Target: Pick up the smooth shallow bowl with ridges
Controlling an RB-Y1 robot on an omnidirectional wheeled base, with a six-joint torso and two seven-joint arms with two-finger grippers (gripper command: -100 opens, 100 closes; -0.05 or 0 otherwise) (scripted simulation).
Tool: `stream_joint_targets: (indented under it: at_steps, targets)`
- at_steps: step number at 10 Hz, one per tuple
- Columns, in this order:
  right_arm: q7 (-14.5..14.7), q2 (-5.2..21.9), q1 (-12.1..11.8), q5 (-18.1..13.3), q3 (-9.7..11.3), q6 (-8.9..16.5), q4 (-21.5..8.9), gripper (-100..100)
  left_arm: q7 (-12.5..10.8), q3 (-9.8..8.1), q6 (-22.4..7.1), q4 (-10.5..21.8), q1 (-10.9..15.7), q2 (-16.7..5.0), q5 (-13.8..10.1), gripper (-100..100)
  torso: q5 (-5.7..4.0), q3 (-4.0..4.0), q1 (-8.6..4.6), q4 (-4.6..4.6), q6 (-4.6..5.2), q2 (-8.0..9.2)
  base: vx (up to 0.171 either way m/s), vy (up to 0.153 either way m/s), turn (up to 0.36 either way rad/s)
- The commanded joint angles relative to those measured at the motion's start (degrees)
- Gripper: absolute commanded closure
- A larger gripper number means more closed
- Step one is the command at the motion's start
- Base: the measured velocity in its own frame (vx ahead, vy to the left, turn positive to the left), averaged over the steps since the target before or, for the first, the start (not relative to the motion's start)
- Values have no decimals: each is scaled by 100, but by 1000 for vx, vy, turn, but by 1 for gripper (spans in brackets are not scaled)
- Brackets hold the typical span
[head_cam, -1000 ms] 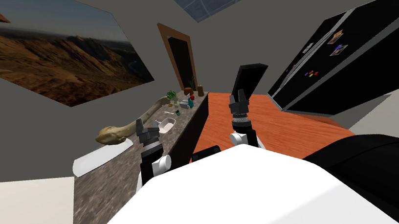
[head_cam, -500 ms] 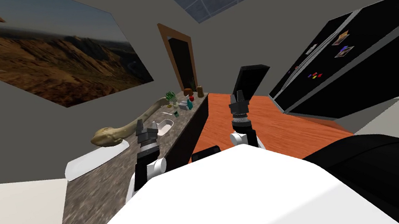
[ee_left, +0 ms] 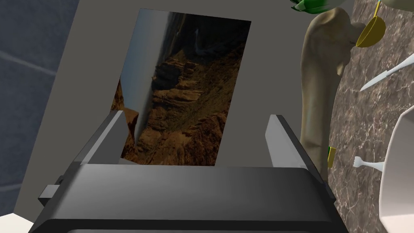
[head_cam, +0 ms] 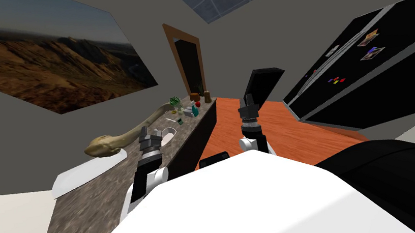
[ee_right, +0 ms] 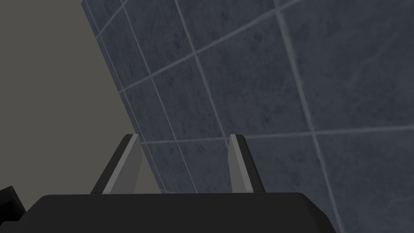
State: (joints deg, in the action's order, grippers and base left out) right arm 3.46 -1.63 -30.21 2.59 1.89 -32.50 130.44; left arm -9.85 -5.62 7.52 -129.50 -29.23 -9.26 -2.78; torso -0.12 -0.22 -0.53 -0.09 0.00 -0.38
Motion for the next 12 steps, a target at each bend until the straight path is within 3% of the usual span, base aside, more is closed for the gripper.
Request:
stream_joint_targets:
  at_steps: [1, 5, 12]
  targets:
    - [0, 0, 0, 0, 0, 0, 0, 0, -59, -47, -165, -18, -20, -22, -17, -100, 0, 0, 0, 0, 0, 0, 84, -111, 17]
    - [0, 0, 0, 0, 0, 0, 0, 0, -361, -334, -885, -155, -146, -93, -130, -100, 2, -2, 7, -1, 0, -4, 105, -124, 46]
    - [0, 0, 1, 0, 0, 0, 0, 0, -616, -664, -1778, -220, -250, -135, -324, -100, 4, 6, 19, 2, 0, 12, 66, -82, 23]
